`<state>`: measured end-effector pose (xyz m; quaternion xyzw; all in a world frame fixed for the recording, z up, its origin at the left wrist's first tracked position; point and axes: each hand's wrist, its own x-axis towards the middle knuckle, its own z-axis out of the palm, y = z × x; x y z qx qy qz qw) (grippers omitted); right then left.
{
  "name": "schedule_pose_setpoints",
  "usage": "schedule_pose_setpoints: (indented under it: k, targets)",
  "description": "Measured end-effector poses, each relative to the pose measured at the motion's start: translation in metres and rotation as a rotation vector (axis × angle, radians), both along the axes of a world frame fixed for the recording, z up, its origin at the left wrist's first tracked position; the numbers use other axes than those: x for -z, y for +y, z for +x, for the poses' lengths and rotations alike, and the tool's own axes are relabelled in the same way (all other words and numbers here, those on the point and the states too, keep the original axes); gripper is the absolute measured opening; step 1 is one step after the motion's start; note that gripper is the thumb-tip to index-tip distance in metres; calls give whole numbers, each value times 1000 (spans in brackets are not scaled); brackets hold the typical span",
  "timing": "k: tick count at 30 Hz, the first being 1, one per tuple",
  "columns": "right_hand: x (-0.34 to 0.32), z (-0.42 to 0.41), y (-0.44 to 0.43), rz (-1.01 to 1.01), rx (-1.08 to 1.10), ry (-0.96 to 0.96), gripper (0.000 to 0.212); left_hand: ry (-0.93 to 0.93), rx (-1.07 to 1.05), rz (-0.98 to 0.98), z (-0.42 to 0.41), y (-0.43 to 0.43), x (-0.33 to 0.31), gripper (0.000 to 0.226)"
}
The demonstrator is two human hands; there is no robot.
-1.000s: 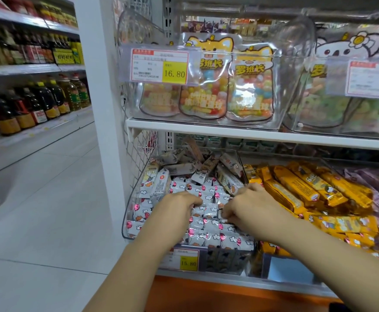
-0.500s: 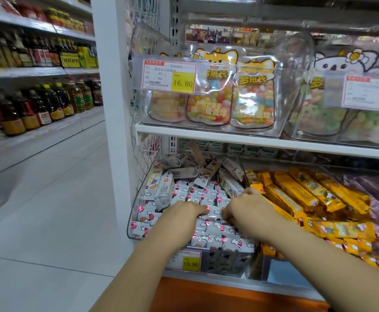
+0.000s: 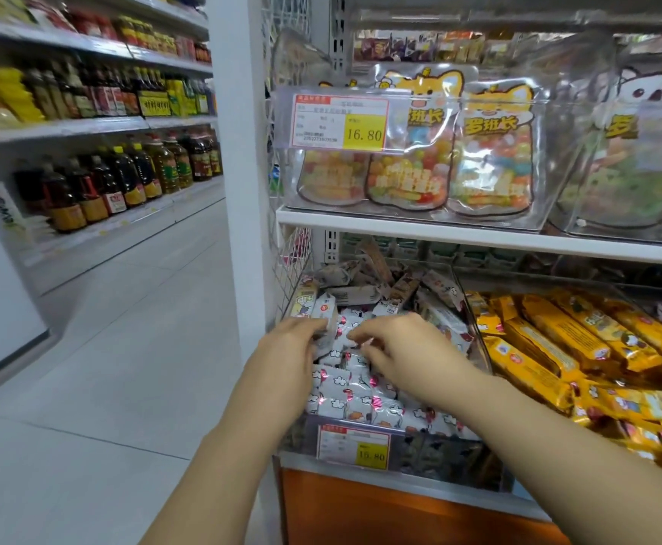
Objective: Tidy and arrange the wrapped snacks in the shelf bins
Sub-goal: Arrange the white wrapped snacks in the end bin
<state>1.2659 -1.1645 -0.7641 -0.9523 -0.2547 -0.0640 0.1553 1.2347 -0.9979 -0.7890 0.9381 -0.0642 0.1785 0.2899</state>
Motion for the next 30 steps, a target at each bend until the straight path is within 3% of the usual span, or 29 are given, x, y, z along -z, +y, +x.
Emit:
schedule_pose_setpoints:
  k: [3, 9, 16, 20, 25, 30]
  targets:
    - [6, 11, 11, 110, -1, 50, 39, 53, -6, 41, 2, -3, 5, 47]
    - [21, 22, 14, 118, -42, 94, 58, 40, -97, 9, 13, -17, 5, 36]
    - [8, 21, 10, 480, 92, 246, 31, -108, -155, -98, 17, -21, 5, 19]
    - [0, 24, 9, 639, 203, 332, 34, -226, -14, -102, 11, -20, 7, 15]
    - [-1, 22, 8, 1148, 234, 607, 59, -363, 207, -1, 7, -13, 14, 21]
    - [-4, 14, -6, 1110, 190, 600, 45, -267, 263, -151, -3, -13, 12, 19]
